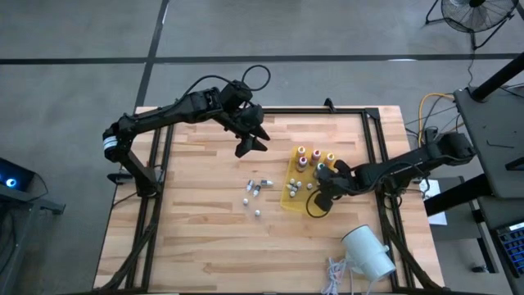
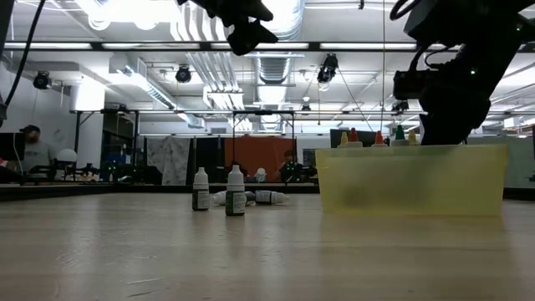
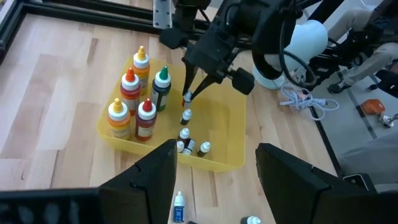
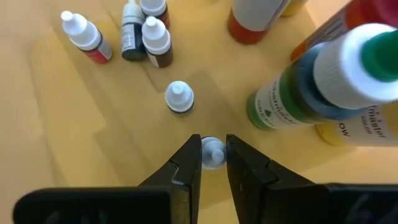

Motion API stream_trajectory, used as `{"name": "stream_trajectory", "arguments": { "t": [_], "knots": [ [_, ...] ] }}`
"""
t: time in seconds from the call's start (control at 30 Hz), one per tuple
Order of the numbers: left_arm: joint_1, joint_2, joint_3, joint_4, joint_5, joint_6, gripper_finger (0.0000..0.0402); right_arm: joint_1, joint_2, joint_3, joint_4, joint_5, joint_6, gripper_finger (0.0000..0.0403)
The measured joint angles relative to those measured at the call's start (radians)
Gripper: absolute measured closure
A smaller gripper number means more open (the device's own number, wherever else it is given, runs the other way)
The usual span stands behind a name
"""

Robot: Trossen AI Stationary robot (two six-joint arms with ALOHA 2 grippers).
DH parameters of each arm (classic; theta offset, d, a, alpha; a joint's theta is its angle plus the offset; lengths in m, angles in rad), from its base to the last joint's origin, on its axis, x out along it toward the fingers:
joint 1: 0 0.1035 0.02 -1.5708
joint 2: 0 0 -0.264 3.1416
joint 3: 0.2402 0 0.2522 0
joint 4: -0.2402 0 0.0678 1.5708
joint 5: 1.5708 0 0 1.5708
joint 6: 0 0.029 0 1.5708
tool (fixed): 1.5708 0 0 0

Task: Pick & Place food coloring
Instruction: Put the small red food coloring bottle into the yellow bin, then put the small black food coloring bottle into the yellow bin

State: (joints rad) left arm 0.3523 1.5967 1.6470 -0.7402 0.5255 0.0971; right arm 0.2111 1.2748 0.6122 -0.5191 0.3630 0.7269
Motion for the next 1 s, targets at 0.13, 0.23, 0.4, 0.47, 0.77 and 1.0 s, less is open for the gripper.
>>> {"name": "stream_trajectory", "arguments": {
  "t": [0.13,0.23,0.4,0.47,0.77,1.0],
  "knots": [
    [0.0,0.0,0.0,0.007,0.0,-0.005,0.0211,0.0,0.04,-0.001,0.024,0.004,-0.001,0.0347],
    [0.0,0.0,0.0,0.007,0.0,-0.005,0.0211,0.0,0.074,0.001,0.045,0.011,0.005,0.0347],
    [0.0,0.0,0.0,0.007,0.0,-0.017,0.0211,0.0,0.1,0.004,0.073,0.025,0.019,0.0347],
    [0.0,0.0,0.0,0.007,0.0,-0.017,0.0211,-0.001,0.095,0.003,0.077,0.025,0.019,0.0347],
    [0.0,0.0,0.0,0.007,0.0,-0.018,0.0211,0.0,0.085,-0.001,0.074,-0.002,0.007,0.032],
    [0.0,0.0,0.0,0.006,0.0,-0.019,0.0211,0.0,0.078,-0.001,0.075,-0.008,0.007,0.0291]
  ]
}}
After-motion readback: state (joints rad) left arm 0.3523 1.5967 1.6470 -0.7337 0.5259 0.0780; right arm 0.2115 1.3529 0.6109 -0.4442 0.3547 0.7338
